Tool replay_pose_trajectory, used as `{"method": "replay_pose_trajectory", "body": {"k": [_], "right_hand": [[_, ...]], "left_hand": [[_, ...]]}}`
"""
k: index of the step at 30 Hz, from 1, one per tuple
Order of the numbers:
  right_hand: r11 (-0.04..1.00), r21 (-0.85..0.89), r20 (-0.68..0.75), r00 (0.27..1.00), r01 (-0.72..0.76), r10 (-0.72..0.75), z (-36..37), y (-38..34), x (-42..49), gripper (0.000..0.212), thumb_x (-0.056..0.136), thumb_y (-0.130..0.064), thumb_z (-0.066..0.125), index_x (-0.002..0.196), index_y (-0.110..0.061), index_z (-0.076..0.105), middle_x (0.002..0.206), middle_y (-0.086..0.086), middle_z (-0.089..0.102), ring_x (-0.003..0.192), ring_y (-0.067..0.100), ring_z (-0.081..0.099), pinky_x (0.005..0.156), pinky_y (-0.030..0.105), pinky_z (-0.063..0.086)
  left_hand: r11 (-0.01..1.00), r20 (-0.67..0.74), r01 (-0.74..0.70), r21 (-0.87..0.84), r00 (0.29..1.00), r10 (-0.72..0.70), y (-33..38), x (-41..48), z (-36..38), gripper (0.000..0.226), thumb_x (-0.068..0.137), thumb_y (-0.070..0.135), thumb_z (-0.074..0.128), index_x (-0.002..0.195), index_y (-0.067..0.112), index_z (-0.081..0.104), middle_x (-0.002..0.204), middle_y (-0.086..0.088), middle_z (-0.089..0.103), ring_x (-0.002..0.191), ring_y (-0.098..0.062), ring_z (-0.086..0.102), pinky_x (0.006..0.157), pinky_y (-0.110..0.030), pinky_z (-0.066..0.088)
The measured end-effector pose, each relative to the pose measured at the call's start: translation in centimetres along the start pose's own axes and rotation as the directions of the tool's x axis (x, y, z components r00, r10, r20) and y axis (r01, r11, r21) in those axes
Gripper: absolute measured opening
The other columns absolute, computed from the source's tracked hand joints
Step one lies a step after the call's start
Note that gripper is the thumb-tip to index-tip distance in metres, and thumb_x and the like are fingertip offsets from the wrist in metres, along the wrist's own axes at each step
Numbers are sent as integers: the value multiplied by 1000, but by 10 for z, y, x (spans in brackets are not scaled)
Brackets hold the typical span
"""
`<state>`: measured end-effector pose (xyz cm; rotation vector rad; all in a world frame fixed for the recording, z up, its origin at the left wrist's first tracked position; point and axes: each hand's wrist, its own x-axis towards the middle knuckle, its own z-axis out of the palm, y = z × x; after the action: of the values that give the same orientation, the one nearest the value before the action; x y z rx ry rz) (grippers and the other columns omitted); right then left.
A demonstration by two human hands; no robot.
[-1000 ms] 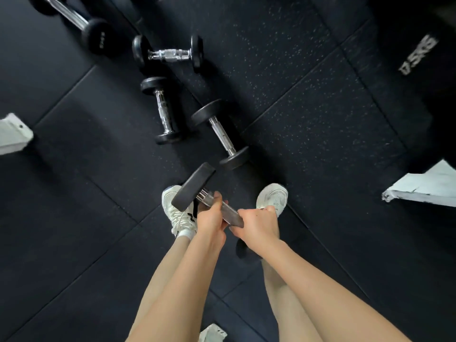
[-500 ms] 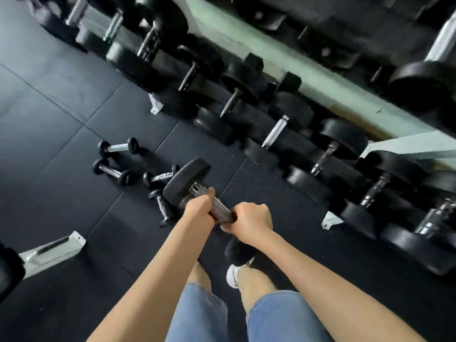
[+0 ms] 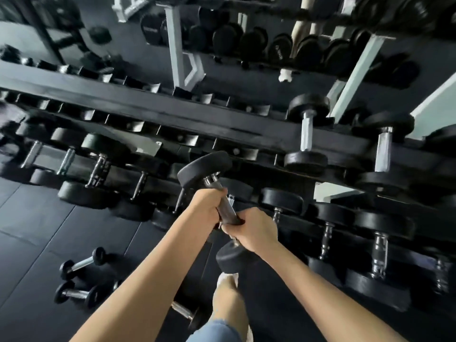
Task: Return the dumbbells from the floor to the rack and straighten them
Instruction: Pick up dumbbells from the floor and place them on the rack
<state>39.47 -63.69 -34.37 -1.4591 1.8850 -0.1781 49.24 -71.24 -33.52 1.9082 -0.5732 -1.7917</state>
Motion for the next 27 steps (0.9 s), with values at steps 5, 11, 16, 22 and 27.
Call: {"method": "replay_pose_trajectory", "body": {"k": [5, 11, 16, 22, 27], "right_hand": [[995, 56, -52, 995, -80, 83, -43, -1, 66, 35, 79, -52, 63, 85, -19, 73, 84, -1, 73, 84, 21, 68, 59, 26, 39], [971, 164, -123, 973, -175, 196, -76, -18, 168, 32, 82, -53, 60, 86, -25, 73, 80, -3, 74, 76, 17, 67, 60, 27, 46], [937, 268, -199, 939, -224, 281, -80, -31, 241, 34, 82, -52, 59, 65, -24, 61, 64, -4, 66, 66, 16, 64, 57, 27, 41], [905, 308, -219, 904, -293, 367, -64, -31, 294, 35, 83, -51, 60, 63, -23, 60, 58, -7, 60, 54, 11, 52, 48, 22, 29], [880, 346, -163, 903, -325, 397, -64, -20, 300, 35, 81, -50, 63, 59, -25, 55, 53, -7, 56, 51, 10, 49, 47, 23, 30]], "left_hand": [[1000, 36, -13, -13, 999, 13, 67, 40, 48, 12, 91, 10, 60, 83, 6, 52, 73, -9, 51, 87, -28, 55, 98, -49, 45], [989, 50, -42, 139, 998, 35, 154, 118, 86, 16, 87, 12, 65, 100, 5, 57, 96, -17, 62, 96, -32, 62, 99, -47, 47], [952, 57, -69, 297, 997, 54, 208, 181, 109, 41, 86, 15, 66, 123, 4, 52, 121, -19, 62, 113, -37, 59, 100, -49, 47], [912, 76, -63, 404, 996, 35, 223, 236, 121, 38, 86, 16, 66, 121, 8, 53, 117, -13, 64, 111, -33, 60, 100, -47, 48], [866, 126, -112, 488, 990, 57, 217, 244, 122, 30, 84, 24, 67, 108, 16, 51, 99, -4, 63, 104, -31, 62, 97, -48, 49]]}}
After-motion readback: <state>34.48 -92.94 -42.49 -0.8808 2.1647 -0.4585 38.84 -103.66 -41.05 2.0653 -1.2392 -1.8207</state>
